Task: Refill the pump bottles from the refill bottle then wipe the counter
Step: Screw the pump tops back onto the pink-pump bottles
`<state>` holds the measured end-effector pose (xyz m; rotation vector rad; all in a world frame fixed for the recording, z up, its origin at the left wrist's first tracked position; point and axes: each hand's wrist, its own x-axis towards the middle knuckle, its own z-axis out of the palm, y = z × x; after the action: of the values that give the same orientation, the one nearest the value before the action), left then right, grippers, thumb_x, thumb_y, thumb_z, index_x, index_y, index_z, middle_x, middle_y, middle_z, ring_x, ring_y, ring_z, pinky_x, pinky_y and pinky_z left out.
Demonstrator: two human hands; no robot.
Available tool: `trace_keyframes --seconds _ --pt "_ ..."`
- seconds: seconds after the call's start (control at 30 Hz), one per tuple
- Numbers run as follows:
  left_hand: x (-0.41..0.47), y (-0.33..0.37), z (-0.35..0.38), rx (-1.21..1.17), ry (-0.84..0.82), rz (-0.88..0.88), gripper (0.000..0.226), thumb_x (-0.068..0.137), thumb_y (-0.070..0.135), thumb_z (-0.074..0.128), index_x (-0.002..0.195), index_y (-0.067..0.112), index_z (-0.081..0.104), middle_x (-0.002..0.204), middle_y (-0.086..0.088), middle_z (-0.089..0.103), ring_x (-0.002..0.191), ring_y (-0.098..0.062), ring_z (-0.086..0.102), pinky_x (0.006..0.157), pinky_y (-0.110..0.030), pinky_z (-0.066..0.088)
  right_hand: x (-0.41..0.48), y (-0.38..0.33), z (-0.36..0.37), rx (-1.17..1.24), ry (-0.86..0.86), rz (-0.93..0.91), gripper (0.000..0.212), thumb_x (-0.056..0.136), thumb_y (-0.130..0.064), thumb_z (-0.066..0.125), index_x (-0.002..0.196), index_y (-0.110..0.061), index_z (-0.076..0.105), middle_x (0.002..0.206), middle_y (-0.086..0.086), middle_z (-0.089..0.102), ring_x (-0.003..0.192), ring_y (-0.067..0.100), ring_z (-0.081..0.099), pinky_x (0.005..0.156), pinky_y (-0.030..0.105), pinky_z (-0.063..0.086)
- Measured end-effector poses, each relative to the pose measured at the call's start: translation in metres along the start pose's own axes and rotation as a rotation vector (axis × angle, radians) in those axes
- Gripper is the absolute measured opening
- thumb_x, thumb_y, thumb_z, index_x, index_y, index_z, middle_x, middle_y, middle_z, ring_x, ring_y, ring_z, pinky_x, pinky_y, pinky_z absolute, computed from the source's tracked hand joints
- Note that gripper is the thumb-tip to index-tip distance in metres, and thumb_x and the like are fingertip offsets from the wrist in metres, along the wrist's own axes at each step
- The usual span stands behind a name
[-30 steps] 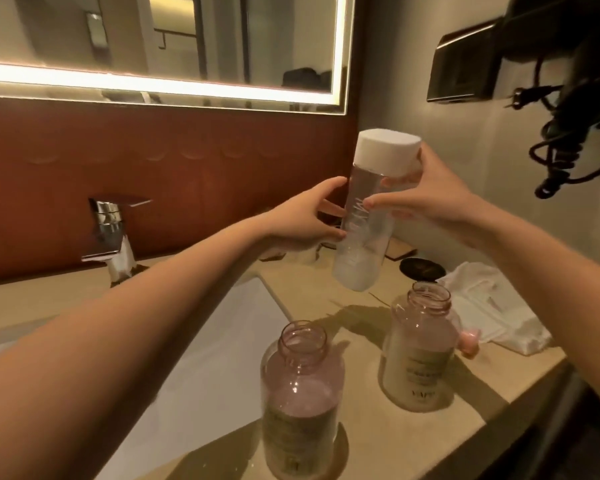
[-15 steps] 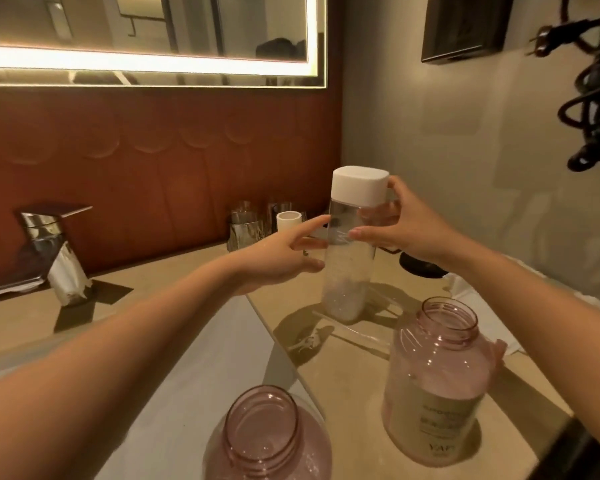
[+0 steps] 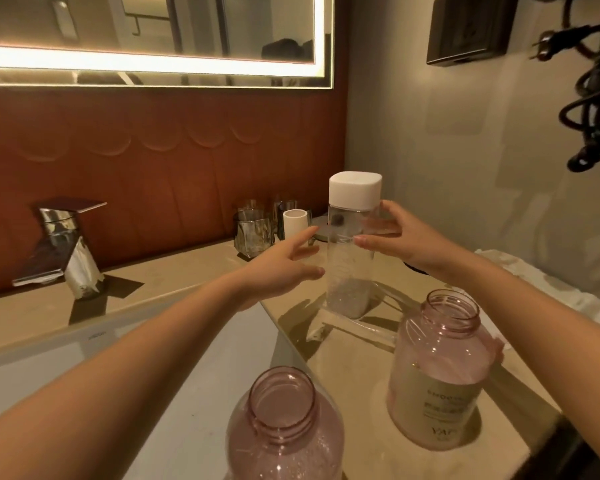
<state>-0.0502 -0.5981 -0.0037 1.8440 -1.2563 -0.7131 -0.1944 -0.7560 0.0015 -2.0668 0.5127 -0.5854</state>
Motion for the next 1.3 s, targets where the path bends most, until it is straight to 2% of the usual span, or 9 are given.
trace_keyframes --seconds 0.13,0.33,0.43,0.53,0.7,0.83,1.07,1.2,1.3 --pt "-0.024 -0.002 -0.007 0.050 0.059 -0.004 0.057 0.095 0.020 0.053 0.146 0.030 0.029 0.142 0.004 0.047 0.122 -0.010 0.047 0.098 -0.027 0.036 -0.018 -0.003 -0.014 -0.010 0.014 0.039 0.083 0.069 -0.050 0.063 0.142 -0.022 0.035 0.130 -0.006 0.050 0.117 0.012 0.051 0.094 0.032 0.045" --pt "-0.082 -0.004 -0.008 0.110 0.143 0.004 0.030 0.096 0.025 0.051 0.125 0.029 0.054 0.120 0.010 0.061 0.107 -0.004 0.057 0.087 -0.021 0.042 -0.068 -0.002 -0.034 -0.284 0.055 -0.004 0.029 0.088 -0.028 0.063 0.116 -0.022 0.061 0.113 -0.006 0.064 0.103 0.009 0.059 0.085 0.022 0.046" --pt "-0.113 -0.007 -0.005 0.078 0.163 -0.001 0.023 0.094 0.028 0.051 0.115 0.036 0.056 0.115 0.013 0.062 0.104 -0.002 0.058 0.089 -0.024 0.045 -0.098 0.005 -0.041 -0.640 0.054 0.012 0.031 0.088 -0.031 0.063 0.118 -0.026 0.061 0.114 -0.007 0.064 0.097 0.005 0.057 0.080 0.020 0.044" --pt "-0.141 -0.010 0.003 0.007 0.222 -0.002 0.024 0.093 0.027 0.052 0.115 0.034 0.059 0.114 0.012 0.063 0.104 -0.005 0.059 0.096 -0.033 0.046 -0.126 0.018 -0.040 -0.854 0.150 0.039 0.036 0.088 -0.039 0.060 0.123 -0.028 0.057 0.120 -0.006 0.061 0.099 0.009 0.057 0.082 0.029 0.049" --pt "-0.162 -0.013 0.021 -0.133 0.351 0.017 0.023 0.093 0.021 0.053 0.112 0.031 0.062 0.116 0.008 0.064 0.105 -0.008 0.059 0.087 -0.028 0.047 -0.137 0.035 -0.023 -0.840 0.185 0.212 0.056 0.088 -0.049 0.056 0.136 -0.024 0.045 0.134 0.000 0.055 0.114 0.021 0.056 0.086 0.038 0.050" --pt "-0.170 -0.014 0.033 -0.269 0.406 0.022 0.023 0.094 0.018 0.052 0.111 0.026 0.066 0.121 0.004 0.063 0.107 -0.011 0.060 0.082 -0.026 0.046 -0.127 0.038 -0.011 -0.781 0.228 0.294 0.055 0.089 -0.042 0.055 0.138 -0.020 0.043 0.130 0.005 0.058 0.113 0.026 0.056 0.086 0.039 0.050" --pt "-0.186 -0.012 0.041 -0.366 0.489 0.024 0.022 0.095 0.020 0.051 0.111 0.024 0.066 0.104 0.006 0.071 0.099 -0.013 0.064 0.089 -0.036 0.049 -0.116 0.037 0.000 -0.811 0.251 0.450 0.019 0.079 -0.022 0.062 0.096 -0.015 0.061 0.102 0.007 0.064 0.096 0.029 0.057 0.080 0.036 0.045" --pt "-0.190 -0.012 0.045 -0.370 0.490 0.033 0.022 0.096 0.023 0.049 0.108 0.024 0.067 0.100 0.008 0.072 0.097 -0.012 0.064 0.089 -0.036 0.049 -0.118 0.040 0.002 -0.678 0.246 0.546 0.022 0.062 -0.012 0.069 0.084 -0.014 0.064 0.087 0.005 0.065 0.089 0.026 0.058 0.087 0.043 0.048" --pt "-0.191 -0.010 0.046 -0.363 0.481 0.039 0.021 0.096 0.023 0.048 0.106 0.025 0.067 0.100 0.008 0.071 0.097 -0.011 0.064 0.088 -0.035 0.048 -0.119 0.041 0.001 -0.577 0.311 0.541 0.034 0.064 -0.007 0.068 0.097 -0.014 0.061 0.090 0.006 0.066 0.089 0.026 0.059 0.086 0.043 0.050"
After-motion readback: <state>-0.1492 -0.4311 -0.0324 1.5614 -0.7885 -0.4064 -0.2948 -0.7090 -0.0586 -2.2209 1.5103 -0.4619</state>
